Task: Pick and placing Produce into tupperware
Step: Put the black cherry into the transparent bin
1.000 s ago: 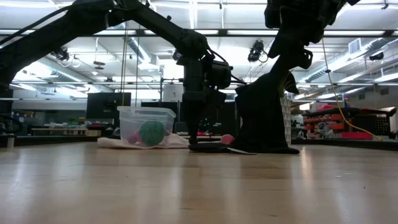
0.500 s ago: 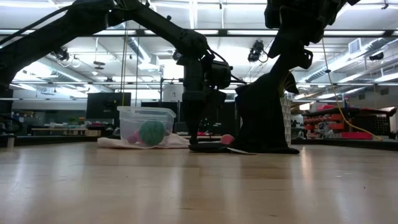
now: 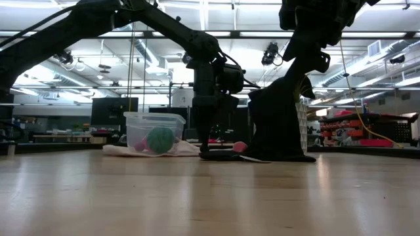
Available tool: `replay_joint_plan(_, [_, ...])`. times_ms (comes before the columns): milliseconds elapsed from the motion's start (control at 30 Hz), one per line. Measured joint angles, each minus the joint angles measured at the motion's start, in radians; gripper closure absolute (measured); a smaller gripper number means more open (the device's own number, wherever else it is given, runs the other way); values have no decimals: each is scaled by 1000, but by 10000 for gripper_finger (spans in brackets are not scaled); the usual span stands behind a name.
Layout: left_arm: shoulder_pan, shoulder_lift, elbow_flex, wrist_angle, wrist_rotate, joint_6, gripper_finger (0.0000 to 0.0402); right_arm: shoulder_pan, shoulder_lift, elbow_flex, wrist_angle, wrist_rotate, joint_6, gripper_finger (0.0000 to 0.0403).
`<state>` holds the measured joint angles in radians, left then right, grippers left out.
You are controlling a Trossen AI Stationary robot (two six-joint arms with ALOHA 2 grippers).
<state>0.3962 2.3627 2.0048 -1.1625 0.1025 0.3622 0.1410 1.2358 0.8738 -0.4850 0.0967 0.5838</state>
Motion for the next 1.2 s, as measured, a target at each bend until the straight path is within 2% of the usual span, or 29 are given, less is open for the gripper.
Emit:
replay_joint_plan(333, [0, -1, 2, 0, 1, 0, 338, 0, 0, 0, 0, 0, 0, 144])
replay_joint_plan(733, [-1, -3, 2, -2, 13, -7, 365, 0, 0, 0, 0, 0, 0, 144])
replay_joint_plan(867, [-1, -3, 2, 6, 21, -6, 335, 0, 0, 0, 0, 0, 0, 144])
replay_joint_plan(1200, [-2, -1, 0, 7, 22, -27, 210, 0, 0, 0, 0, 0, 0, 144])
